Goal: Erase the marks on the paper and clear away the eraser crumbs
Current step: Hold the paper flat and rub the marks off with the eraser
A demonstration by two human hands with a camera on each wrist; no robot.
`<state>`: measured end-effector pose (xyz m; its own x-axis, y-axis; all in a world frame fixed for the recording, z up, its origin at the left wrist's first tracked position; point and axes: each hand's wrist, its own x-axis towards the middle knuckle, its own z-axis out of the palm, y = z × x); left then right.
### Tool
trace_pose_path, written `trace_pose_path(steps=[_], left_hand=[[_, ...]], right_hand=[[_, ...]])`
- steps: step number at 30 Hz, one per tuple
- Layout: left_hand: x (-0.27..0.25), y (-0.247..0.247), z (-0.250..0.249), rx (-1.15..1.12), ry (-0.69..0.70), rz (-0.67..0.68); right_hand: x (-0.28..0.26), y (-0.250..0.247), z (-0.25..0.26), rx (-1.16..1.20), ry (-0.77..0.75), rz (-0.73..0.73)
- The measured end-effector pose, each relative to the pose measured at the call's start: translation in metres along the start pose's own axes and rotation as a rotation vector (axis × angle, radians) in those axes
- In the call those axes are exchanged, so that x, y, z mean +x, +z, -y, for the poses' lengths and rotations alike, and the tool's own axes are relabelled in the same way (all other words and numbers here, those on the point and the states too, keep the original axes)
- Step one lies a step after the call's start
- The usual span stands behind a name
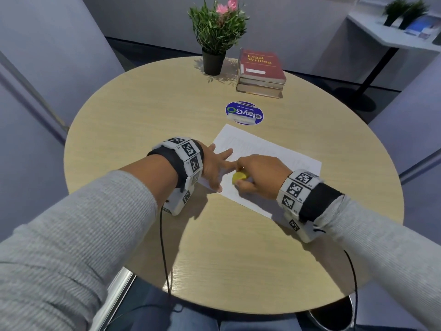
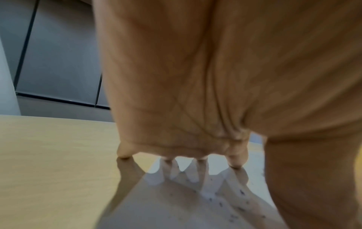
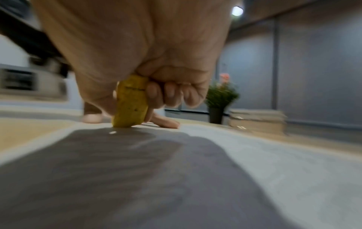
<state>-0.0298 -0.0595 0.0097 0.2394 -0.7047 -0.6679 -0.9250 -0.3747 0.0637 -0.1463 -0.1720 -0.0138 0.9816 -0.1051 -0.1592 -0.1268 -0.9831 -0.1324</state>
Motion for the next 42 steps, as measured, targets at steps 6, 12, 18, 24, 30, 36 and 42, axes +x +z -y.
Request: trace_pose_path(steps=[6,12,18,24,30,36,42], left_hand=[[0.003,0.002,0.001,0.012,0.011,-0.013],[0.008,0.002,0.006,-0.001,0.004,0.004],[0.013,0.004,0.004,0.053,-0.007,-0.013],[0.018,0.003,0.009,0.040,0.028,0.013],[0.021,0.005,0.010,0.073,-0.008,0.013],[0.023,0.005,0.011,0.076,0.016,0.007],[0.022,0.008,0.010,0.066,0.011,-0.033]], right_hand=[[0.005,-0.001,0.004,0.007,-0.002,-0.020],[0.000,0.005,0.014,0.018,-0.133,0.013],[-0.006,0.005,0.012,-0.025,-0.122,0.012],[-0.001,-0.005,-0.004,0.024,-0.012,-0.023],[-0.004,0.000,-0.002,0.052,-0.021,0.008],[-0.013,0.005,0.008,0.044,-0.106,0.071],[-0.004,-0.003,-0.005,0.029,-0.002,-0.019]])
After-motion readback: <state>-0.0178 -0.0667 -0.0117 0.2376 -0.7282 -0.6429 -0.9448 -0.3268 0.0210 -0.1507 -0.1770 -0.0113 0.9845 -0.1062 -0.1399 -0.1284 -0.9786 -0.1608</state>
